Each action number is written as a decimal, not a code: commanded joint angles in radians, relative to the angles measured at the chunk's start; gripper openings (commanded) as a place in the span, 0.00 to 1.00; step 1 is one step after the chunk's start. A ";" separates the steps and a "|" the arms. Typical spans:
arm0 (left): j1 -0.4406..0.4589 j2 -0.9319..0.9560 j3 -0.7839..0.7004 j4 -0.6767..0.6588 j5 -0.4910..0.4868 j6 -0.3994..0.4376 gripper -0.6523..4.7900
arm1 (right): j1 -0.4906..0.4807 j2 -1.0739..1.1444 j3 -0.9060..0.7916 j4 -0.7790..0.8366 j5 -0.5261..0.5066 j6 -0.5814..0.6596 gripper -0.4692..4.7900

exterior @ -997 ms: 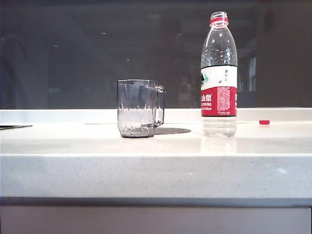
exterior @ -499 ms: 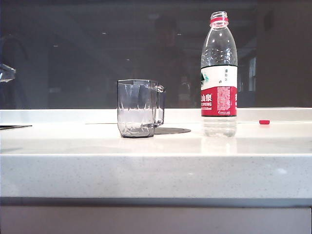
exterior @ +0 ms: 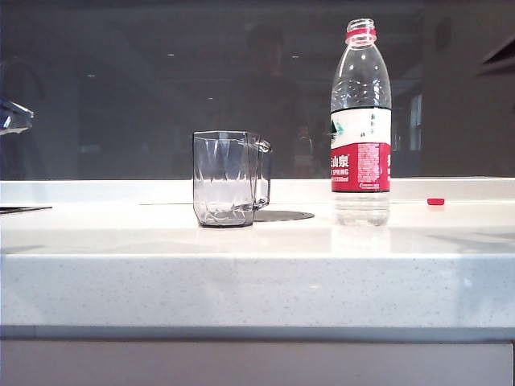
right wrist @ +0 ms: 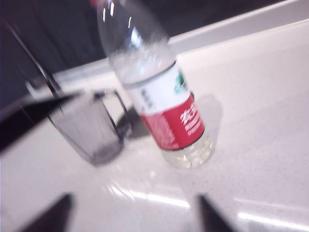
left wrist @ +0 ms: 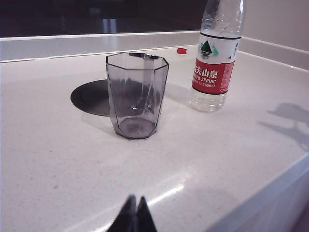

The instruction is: Pick up the mineral water bottle on the table and pour water into the mug until it's half full.

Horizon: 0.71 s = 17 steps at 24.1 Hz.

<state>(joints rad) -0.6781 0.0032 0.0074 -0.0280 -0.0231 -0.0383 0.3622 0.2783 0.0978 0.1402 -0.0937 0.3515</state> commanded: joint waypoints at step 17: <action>-0.001 0.000 0.002 0.007 0.001 0.002 0.11 | 0.242 1.334 0.200 1.267 0.476 -0.307 1.00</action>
<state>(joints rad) -0.6781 0.0032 0.0074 -0.0277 -0.0242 -0.0383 0.6041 1.5894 0.2737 1.3705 0.3847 0.0429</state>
